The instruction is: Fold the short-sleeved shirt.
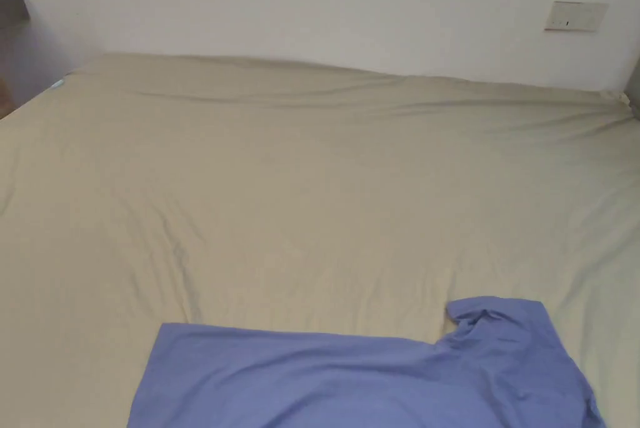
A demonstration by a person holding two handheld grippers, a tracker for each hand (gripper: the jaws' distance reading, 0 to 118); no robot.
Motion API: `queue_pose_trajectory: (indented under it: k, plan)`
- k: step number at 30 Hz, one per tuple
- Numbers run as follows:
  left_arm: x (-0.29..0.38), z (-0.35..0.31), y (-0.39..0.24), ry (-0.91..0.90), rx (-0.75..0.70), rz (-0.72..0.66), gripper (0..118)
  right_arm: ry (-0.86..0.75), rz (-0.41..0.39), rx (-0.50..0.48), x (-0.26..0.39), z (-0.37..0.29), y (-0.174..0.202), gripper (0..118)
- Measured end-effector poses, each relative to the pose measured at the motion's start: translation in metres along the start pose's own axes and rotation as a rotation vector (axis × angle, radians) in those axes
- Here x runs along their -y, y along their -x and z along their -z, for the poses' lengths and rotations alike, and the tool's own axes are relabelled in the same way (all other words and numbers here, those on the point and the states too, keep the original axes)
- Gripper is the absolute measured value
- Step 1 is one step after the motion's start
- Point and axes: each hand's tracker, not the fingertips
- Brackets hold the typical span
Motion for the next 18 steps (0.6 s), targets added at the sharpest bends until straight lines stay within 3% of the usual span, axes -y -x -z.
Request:
queue_pose_trajectory:
  k: [4, 6, 15, 17, 18]
  plan:
    - [-0.059, 0.025, -0.017, -0.165, -0.151, 0.096, 115, -0.153, 0.021, 0.075, -0.026, -0.015, -0.009, 87]
    - [-0.084, 0.056, -0.035, -0.22, -0.144, 0.123, 115, -0.197, 0.034, 0.118, -0.04, -0.011, -0.011, 87]
    - [-0.15, 0.207, -0.043, -0.035, -0.177, 0.129, 118, -0.195, 0.091, 0.097, -0.079, 0.021, -0.008, 87]
    - [-0.142, 0.211, -0.043, 0.027, -0.203, 0.182, 108, -0.214, 0.104, 0.121, -0.081, 0.024, -0.008, 87]
    - [-0.142, 0.205, -0.051, -0.076, -0.212, 0.221, 92, -0.221, 0.118, 0.123, -0.082, 0.026, -0.008, 87]
